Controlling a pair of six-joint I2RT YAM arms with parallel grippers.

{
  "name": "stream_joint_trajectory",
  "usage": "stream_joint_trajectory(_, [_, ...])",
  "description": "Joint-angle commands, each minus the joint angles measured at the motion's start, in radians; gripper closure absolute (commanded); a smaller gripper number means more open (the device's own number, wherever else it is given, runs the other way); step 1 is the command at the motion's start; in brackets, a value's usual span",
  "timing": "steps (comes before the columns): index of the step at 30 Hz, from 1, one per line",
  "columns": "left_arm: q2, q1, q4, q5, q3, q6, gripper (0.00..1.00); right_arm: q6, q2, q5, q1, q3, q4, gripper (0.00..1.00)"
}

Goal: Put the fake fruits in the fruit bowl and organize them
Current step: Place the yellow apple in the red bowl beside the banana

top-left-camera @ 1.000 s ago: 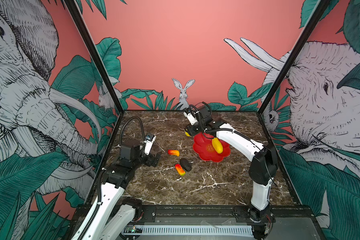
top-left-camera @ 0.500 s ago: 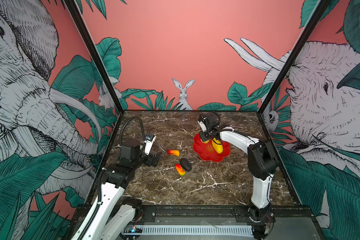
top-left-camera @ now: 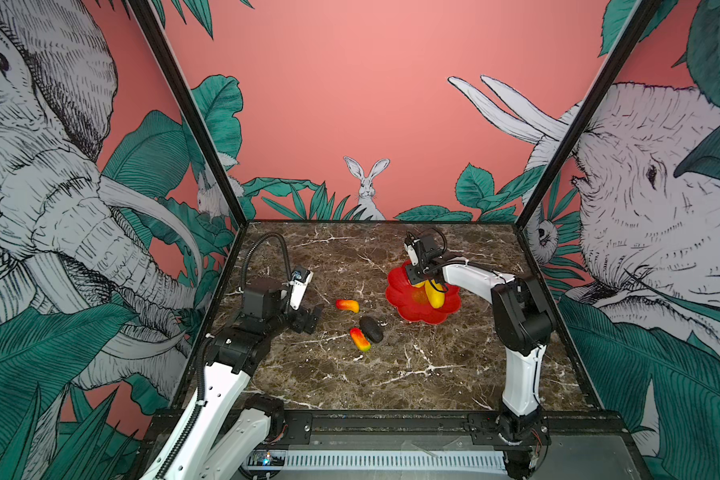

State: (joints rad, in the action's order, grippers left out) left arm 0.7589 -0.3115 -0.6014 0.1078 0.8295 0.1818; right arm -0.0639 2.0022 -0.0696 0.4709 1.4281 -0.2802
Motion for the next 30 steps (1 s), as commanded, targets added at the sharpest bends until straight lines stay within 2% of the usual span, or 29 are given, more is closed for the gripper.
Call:
stream_joint_trajectory(1, [-0.003,0.007,-0.012,0.001,-0.010,0.015,0.00,-0.024,0.017,0.001,-0.007,-0.013,0.060,0.62])
stream_joint_trajectory(5, [-0.003,0.008,-0.012,0.000,-0.010,0.015,0.00,-0.033,0.022,0.017,-0.015,-0.023,0.070,0.54])
stream_joint_trajectory(11, [-0.001,0.007,-0.012,0.001,-0.008,0.015,0.00,-0.031,0.014,0.027,-0.020,-0.022,0.059,0.35])
stream_joint_trajectory(17, [0.002,0.008,-0.011,0.006,-0.006,0.016,0.00,-0.014,-0.039,0.045,-0.020,-0.005,0.018,0.21])
stream_joint_trajectory(20, [0.004,0.008,-0.008,0.009,-0.004,0.016,0.00,-0.013,-0.085,0.061,-0.017,-0.005,0.008,0.10])
stream_joint_trajectory(21, [0.003,0.008,-0.008,0.009,-0.003,0.016,0.00,-0.013,-0.101,0.065,-0.014,-0.003,0.002,0.02])
stream_joint_trajectory(26, [0.005,0.009,-0.008,0.011,-0.003,0.016,0.00,0.028,-0.176,0.114,0.034,0.000,-0.032,0.01])
stream_joint_trajectory(30, [0.009,0.011,-0.006,0.010,0.000,0.016,0.00,0.069,-0.220,0.154,0.129,-0.008,-0.057,0.01])
